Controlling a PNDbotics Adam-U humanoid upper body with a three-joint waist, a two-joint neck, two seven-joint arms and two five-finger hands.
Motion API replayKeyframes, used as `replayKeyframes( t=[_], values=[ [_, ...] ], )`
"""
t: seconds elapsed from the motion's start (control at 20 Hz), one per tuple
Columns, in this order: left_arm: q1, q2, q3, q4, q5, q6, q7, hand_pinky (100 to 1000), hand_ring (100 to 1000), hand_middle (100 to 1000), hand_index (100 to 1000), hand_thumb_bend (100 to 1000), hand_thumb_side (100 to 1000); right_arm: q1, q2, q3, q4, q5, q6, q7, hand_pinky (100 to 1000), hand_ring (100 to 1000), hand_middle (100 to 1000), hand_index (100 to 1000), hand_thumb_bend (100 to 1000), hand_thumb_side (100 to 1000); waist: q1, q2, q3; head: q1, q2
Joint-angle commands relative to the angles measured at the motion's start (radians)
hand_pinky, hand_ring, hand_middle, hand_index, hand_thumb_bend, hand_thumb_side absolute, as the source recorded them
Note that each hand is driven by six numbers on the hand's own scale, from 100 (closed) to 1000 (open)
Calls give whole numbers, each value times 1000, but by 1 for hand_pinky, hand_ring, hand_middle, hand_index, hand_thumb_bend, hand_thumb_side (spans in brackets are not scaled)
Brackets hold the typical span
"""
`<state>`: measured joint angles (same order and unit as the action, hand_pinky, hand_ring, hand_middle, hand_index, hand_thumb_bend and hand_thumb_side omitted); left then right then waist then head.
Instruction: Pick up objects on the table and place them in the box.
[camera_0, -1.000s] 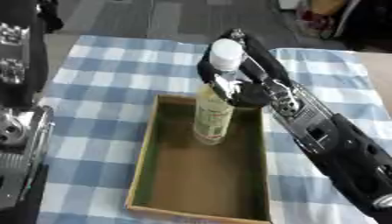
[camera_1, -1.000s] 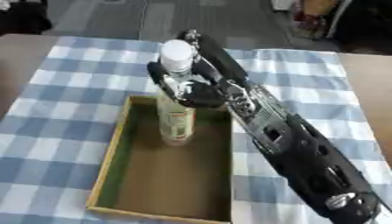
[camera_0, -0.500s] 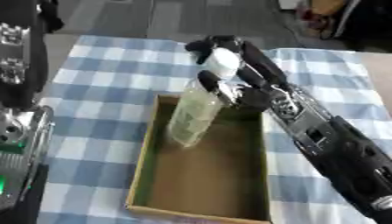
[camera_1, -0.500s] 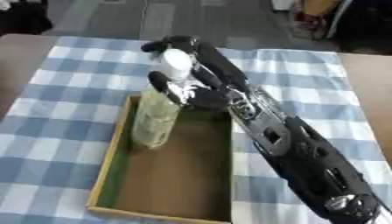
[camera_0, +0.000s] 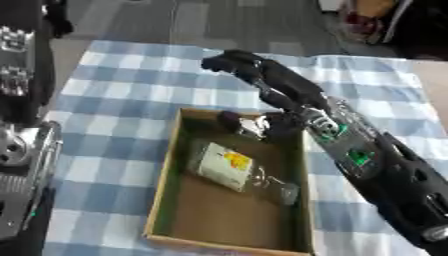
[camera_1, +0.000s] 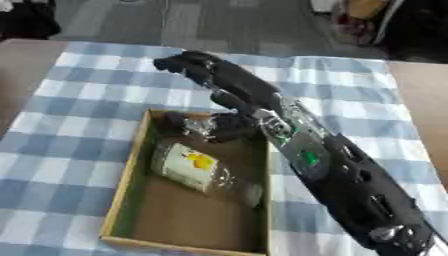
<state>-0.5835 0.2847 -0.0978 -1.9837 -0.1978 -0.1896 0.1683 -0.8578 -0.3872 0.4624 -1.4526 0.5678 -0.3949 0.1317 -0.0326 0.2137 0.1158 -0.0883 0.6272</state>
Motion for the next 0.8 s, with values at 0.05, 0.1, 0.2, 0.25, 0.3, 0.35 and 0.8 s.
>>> replayKeyframes(
  t=[0.05,0.1,0.2,0.25,0.3,0.35,0.8],
  values=[
    [-17,7,1,-16,1,-2,-2,677,562,746,831,458,918,-6,-12,-13,-10,5,1,7,1000,844,873,1000,380,1000,3,-13,1,-8,-14],
    [-17,7,1,-16,1,-2,-2,677,562,746,831,458,918,-6,-12,-14,-10,5,2,7,1000,842,873,1000,378,1000,3,-13,1,-9,-15],
    [-17,7,1,-16,1,-2,-2,677,562,746,831,458,917,-5,-14,-19,-13,1,6,5,998,832,867,997,372,1000,2,-14,1,-10,-17],
    [-17,7,1,-16,1,-1,-1,677,562,746,831,458,917,-5,-17,-25,-16,-4,10,1,994,830,865,997,372,1000,2,-14,0,-9,-18],
    [-16,8,2,-16,0,-1,-1,677,562,746,831,457,917,-5,-21,-32,-23,-11,14,-4,986,826,862,995,368,1000,1,-15,-1,-9,-20],
    [-15,9,2,-16,0,-1,-1,677,562,746,831,458,917,-5,-28,-39,-33,-18,20,-9,991,827,863,996,372,1000,1,-16,-2,-8,-22],
    [7,26,8,-16,-7,8,3,676,561,746,831,457,918,37,-166,-180,-250,-178,120,-146,624,621,691,837,170,1000,-8,-34,-23,12,-61]
  ],
)
